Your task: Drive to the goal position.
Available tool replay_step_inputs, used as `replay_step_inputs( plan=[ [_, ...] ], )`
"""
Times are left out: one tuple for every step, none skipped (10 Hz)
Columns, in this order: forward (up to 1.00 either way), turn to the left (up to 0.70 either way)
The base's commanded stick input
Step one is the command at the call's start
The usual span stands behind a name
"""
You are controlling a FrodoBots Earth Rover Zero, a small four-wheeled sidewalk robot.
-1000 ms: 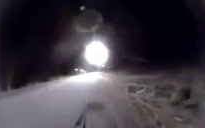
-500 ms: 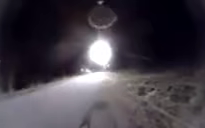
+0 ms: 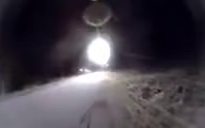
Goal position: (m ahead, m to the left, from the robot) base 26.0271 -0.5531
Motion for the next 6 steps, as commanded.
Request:
replay_step_inputs(
  plan=[
    [1.00, 0.00],
    [1.00, 0.00],
    [1.00, 0.00],
    [1.00, 0.00],
    [1.00, 0.09],
    [1.00, 0.33]
  ],
)
